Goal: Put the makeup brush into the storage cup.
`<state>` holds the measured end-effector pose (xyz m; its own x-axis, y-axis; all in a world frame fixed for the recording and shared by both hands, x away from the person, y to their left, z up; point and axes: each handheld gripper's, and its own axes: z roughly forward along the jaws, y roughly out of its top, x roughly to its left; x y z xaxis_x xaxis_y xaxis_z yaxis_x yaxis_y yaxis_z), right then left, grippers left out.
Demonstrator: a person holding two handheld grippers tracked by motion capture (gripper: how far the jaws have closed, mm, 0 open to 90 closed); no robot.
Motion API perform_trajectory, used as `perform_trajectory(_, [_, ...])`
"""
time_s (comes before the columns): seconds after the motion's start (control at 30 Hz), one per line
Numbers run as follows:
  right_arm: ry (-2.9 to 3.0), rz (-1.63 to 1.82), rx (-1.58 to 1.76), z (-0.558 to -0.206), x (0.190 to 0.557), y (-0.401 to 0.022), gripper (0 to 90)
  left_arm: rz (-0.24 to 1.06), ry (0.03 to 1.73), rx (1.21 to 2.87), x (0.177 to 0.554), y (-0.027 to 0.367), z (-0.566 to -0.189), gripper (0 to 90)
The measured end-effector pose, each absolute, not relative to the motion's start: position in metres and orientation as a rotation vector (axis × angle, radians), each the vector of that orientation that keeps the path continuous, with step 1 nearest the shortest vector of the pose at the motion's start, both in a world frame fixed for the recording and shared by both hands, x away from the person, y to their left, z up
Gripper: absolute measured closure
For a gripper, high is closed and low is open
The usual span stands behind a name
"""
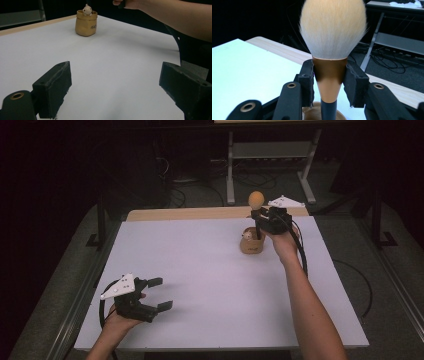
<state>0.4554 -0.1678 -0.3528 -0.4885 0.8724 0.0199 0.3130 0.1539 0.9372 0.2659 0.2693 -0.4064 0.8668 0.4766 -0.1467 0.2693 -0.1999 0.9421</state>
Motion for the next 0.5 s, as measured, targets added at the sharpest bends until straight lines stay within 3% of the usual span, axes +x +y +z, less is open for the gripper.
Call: perform_trajectory(0.5, [1.956, 1.299, 1.165, -0.3612, 0.4596, -0.1698, 61.2, 0.208, 0.562, 1.796, 0.2665, 0.2688, -0.4069, 10.2])
